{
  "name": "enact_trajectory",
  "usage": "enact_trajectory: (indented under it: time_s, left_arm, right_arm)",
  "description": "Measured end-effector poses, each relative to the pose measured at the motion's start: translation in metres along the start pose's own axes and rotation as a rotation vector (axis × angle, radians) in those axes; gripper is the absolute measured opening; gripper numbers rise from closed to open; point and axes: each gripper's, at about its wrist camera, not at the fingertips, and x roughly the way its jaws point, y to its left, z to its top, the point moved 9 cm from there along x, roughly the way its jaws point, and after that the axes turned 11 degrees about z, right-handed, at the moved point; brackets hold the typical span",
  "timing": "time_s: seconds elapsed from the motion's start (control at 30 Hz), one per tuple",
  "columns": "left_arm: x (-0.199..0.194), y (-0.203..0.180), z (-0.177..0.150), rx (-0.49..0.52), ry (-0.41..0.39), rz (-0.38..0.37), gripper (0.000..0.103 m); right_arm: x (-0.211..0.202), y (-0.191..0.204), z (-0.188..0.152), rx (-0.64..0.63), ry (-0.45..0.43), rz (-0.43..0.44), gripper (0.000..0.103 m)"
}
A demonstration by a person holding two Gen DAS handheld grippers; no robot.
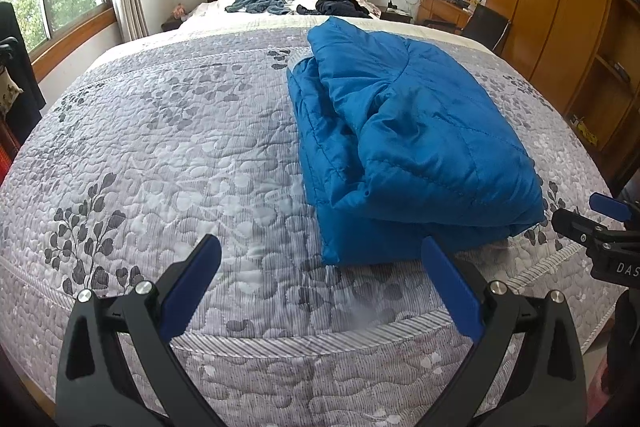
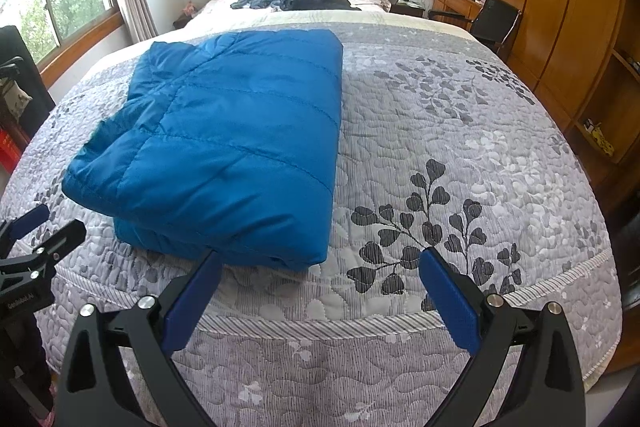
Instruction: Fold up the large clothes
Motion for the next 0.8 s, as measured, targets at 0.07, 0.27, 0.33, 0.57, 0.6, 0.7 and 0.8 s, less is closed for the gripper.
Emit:
enact_trajectory:
  time_s: [0.07, 0.27, 0.33, 0.57, 0.6, 0.7, 0.8]
  left_arm:
    - [0.0002, 0.0000, -0.0002, 0.000, -0.001, 0.000, 0.100]
    - [0.0003, 0.0001, 0.0000, 0.001, 0.001, 0.000, 0.100]
    - [0.0010, 0.0000, -0.0001, 0.002, 0.003, -0.001, 0.100]
    - [0.0011, -0.0008, 0.0001, 0.003, 0.000, -0.002, 0.100]
    - [0.0013, -0.0013, -0.0001, 0.004, -0.001, -0.002, 0.100]
    - [0.0019, -0.0021, -0.0009, 0.006, 0.003, -0.005, 0.100]
    - [0.0018, -0.0021, -0.0006, 0.006, 0.003, -0.005, 0.100]
  right_arm:
    - [0.0008, -0.0004, 0.0005, -0.001, 0.001, 0.003, 0.099]
    - [0.0010, 0.0006, 0.0021, -0.015, -0.005, -0.003, 0.099]
    - [0.0015, 0.0002, 0.0043, -0.020, -0.005, -0.001, 0.099]
    - [0.0021, 0.0001, 0.0044, -0.016, -0.001, 0.001, 0.099]
    - [0.0023, -0.0001, 0.0041, -0.013, 0.002, 0.002, 0.099]
    - [0.0033, -0.0017, 0.0043, -0.011, 0.004, 0.003, 0.099]
    - [0.0033, -0.0023, 0.0048, -0.014, 0.002, 0.002, 0.099]
